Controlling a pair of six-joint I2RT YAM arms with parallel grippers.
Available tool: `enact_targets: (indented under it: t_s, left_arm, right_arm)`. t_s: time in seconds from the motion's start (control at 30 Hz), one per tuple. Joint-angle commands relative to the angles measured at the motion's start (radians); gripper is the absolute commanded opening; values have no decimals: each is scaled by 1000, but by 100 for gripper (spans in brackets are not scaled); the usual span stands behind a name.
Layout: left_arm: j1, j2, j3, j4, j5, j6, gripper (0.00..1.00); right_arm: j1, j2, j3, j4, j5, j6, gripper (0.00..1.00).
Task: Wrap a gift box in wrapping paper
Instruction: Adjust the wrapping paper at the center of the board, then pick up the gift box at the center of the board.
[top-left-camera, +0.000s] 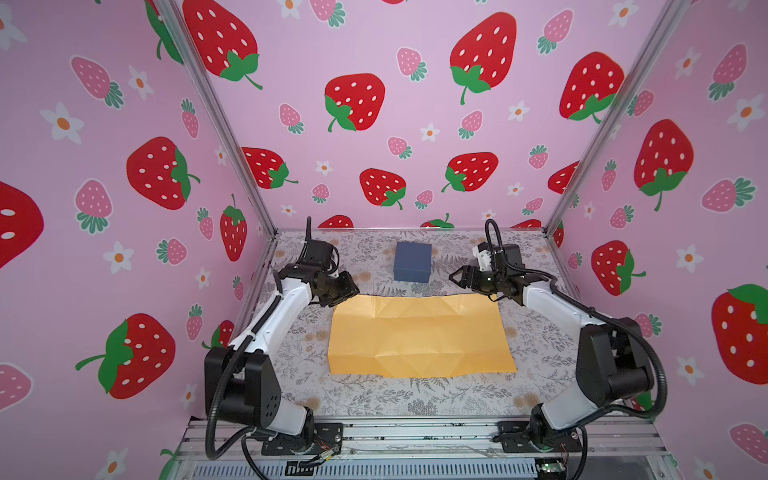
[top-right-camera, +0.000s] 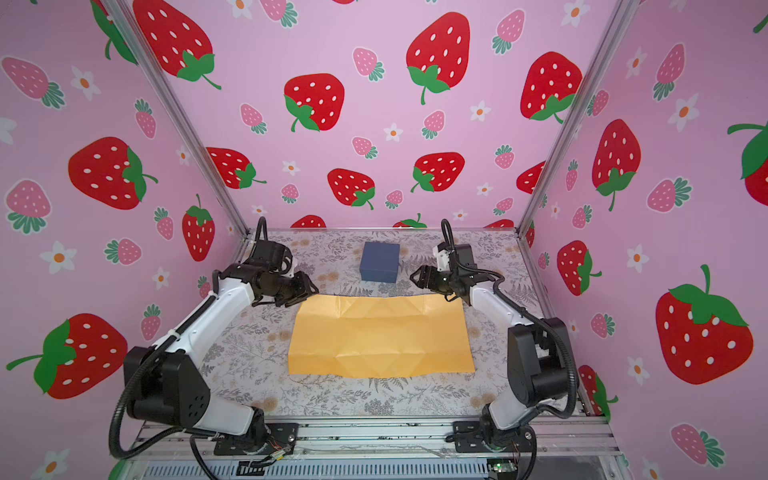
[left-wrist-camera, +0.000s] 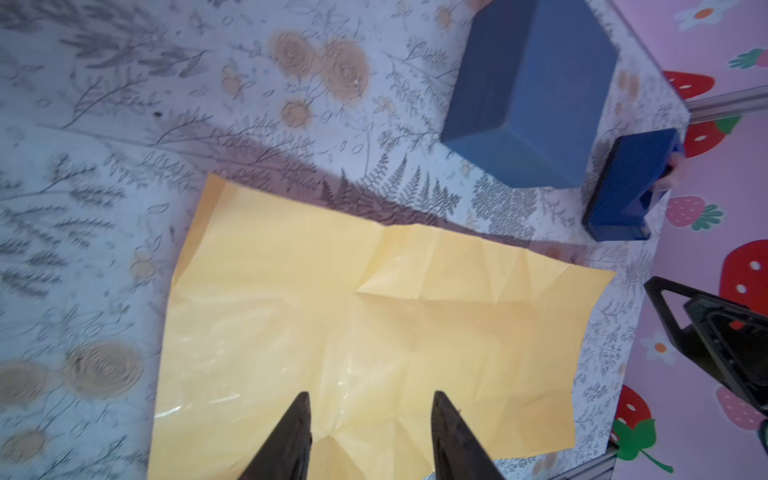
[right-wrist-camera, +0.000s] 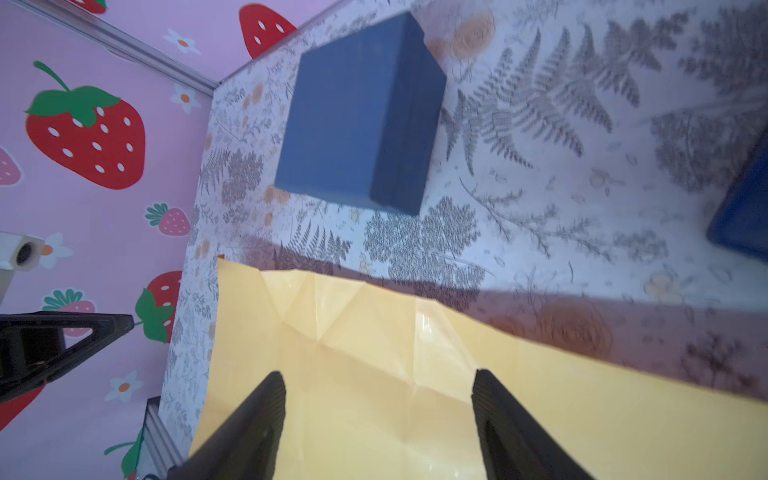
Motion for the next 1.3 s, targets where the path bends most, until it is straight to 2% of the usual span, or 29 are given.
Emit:
enact_targets:
  t_s: [0.0,0.1,0.23,0.37,0.53,0.7,0.8,0.9,1.0,1.13,1.27]
  left_arm:
    - [-35,125,155,45,75,34,57]
    - [-53,261,291,76,122,36,61]
    - [-77,447,488,92,169,37,72]
    - [-95,618,687,78,105,49,81]
    - [-96,856,1007,-16,123,59,80]
    - [-96,1009,1192,-89,131,55,77]
    - [-92,1046,1191,-81,143,47,78]
    - [-90,1072,1176,-68,181,28,74]
    - [-84,1077,1135,-62,186,15,62]
    - [-55,1034,1001,25,219,-29,49]
    - [-15,1001,879,142,303,-87,43]
  right_arm:
    - [-5,112,112,44,-25,24,78]
    - [-8,227,223,46,-43,24,79]
    - [-10,386,361,40,-104,38,81]
    - [-10,503,462,48,-135,58,87]
    - [-11,606,558,57,-184,77,89]
    - [-11,667,596,83,-229,102,90]
    - [-11,695,621,84,-249,107,91]
    - [-11,714,632,91,-271,116,91]
    - [-11,717,628,106,-277,131,92]
    - [-8,723,624,112,-280,134,92]
    - [-2,733,620,118,-293,137,93]
